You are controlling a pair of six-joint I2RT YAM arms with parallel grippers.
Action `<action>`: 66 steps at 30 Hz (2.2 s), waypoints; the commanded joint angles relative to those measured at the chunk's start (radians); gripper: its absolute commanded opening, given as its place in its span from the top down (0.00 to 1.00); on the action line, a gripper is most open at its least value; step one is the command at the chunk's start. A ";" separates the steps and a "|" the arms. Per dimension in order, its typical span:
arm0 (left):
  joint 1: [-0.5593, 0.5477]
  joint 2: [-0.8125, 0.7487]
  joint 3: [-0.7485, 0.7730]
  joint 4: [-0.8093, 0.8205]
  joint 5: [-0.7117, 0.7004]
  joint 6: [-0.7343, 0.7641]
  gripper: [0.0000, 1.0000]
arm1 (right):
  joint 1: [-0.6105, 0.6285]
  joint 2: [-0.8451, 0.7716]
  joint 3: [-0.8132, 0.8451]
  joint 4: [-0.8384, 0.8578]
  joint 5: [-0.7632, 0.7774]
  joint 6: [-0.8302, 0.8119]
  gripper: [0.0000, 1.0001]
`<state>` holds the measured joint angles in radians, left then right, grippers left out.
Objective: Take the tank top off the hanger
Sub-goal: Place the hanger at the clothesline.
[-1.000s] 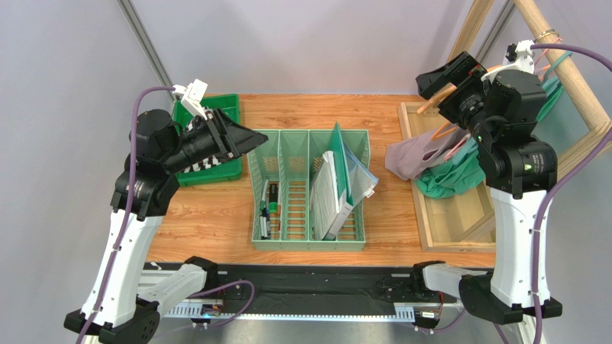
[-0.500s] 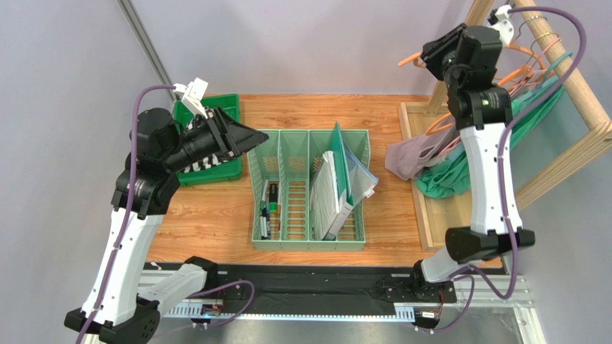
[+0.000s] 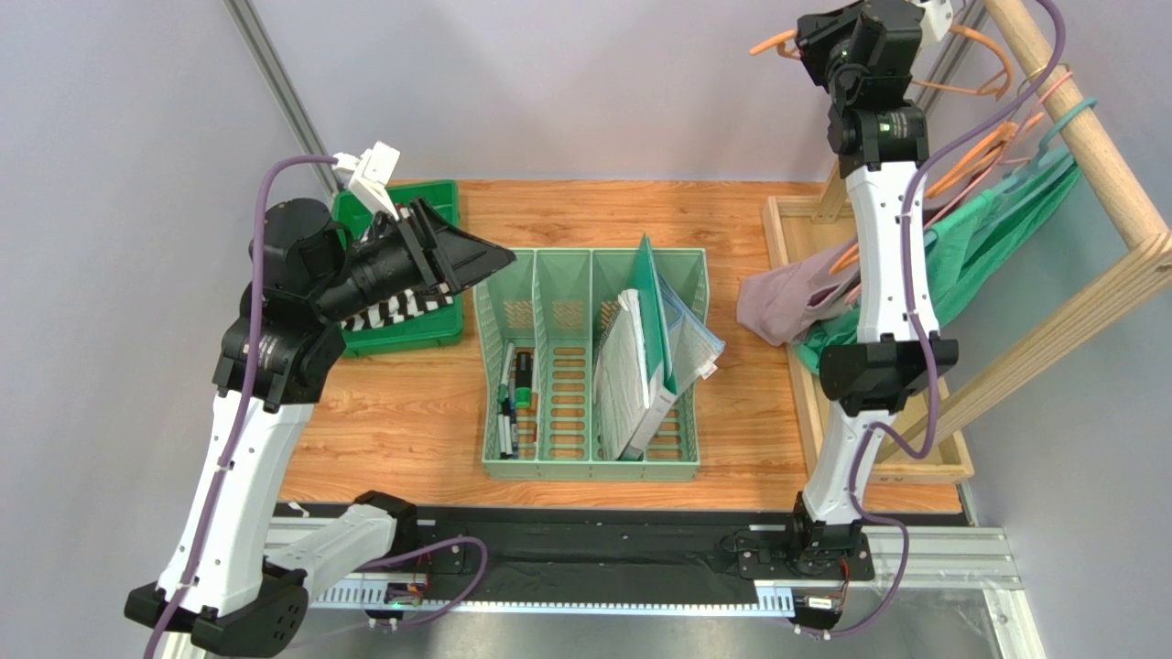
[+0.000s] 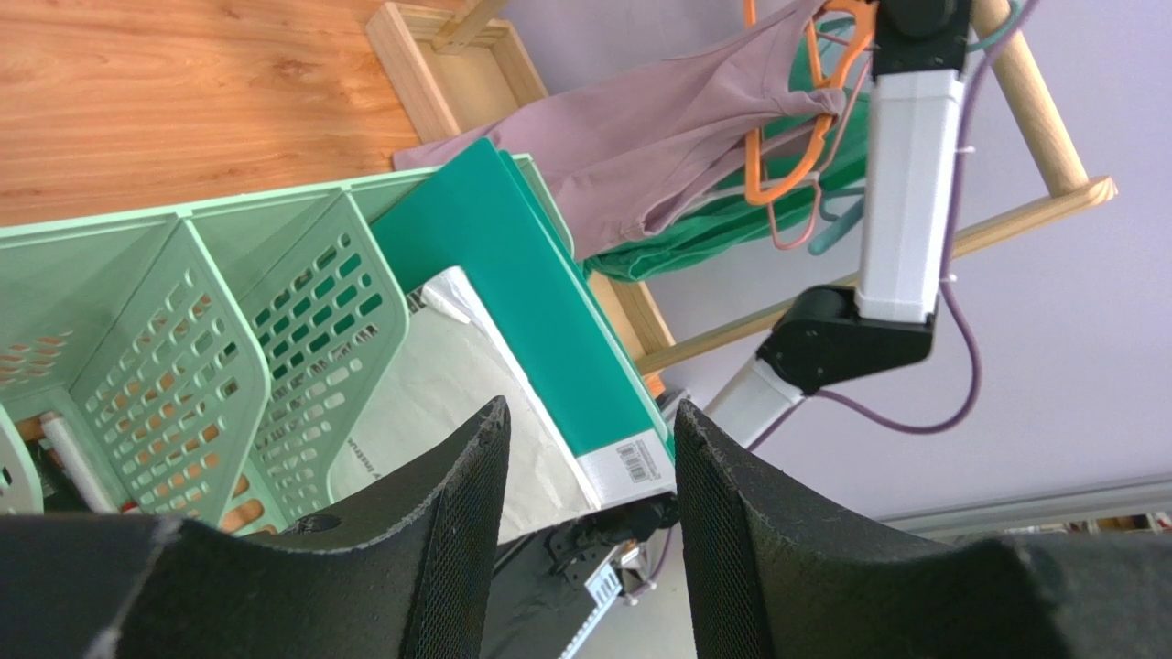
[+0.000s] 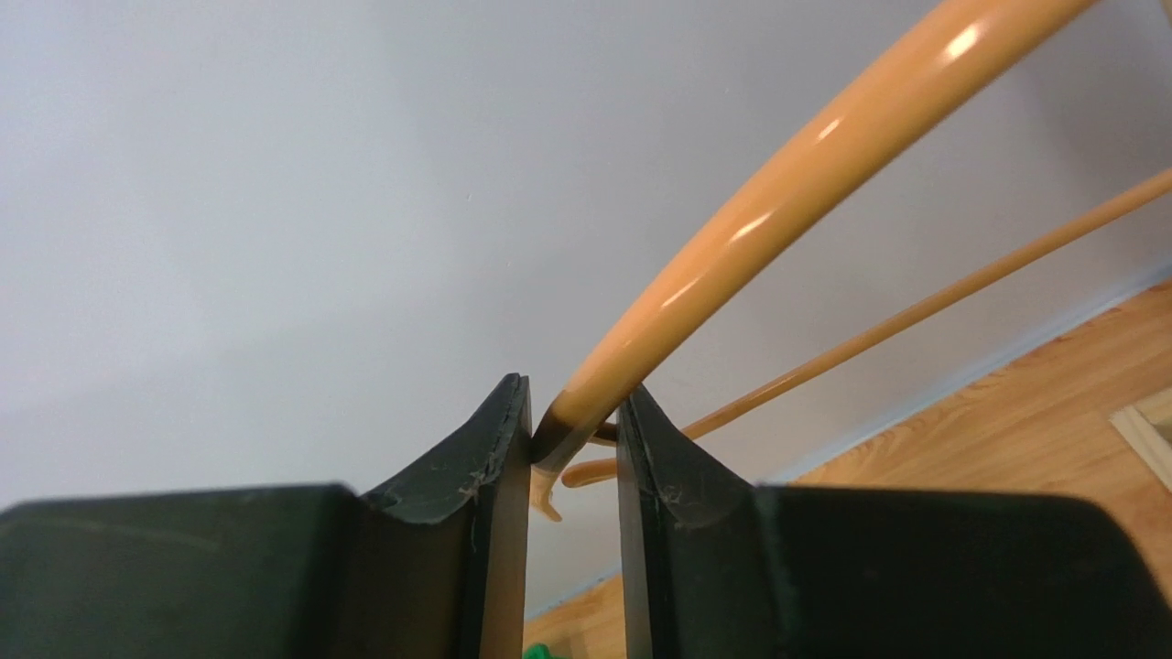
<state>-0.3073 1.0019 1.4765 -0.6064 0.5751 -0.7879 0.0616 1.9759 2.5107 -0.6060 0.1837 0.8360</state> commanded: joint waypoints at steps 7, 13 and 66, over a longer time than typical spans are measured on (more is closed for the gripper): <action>-0.003 0.001 0.070 -0.026 -0.004 0.019 0.47 | -0.016 0.019 0.076 0.074 0.025 0.132 0.64; -0.003 -0.019 0.059 -0.026 -0.004 0.019 0.47 | -0.032 -0.049 0.068 -0.099 0.066 0.104 0.25; -0.233 0.056 0.071 -0.093 0.124 0.159 0.47 | -0.023 -0.713 -0.315 -0.858 0.310 -0.328 0.21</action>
<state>-0.5354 1.0500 1.5093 -0.6559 0.6586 -0.6987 0.0406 1.2942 2.2448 -1.3495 0.3935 0.4648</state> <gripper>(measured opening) 0.530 0.796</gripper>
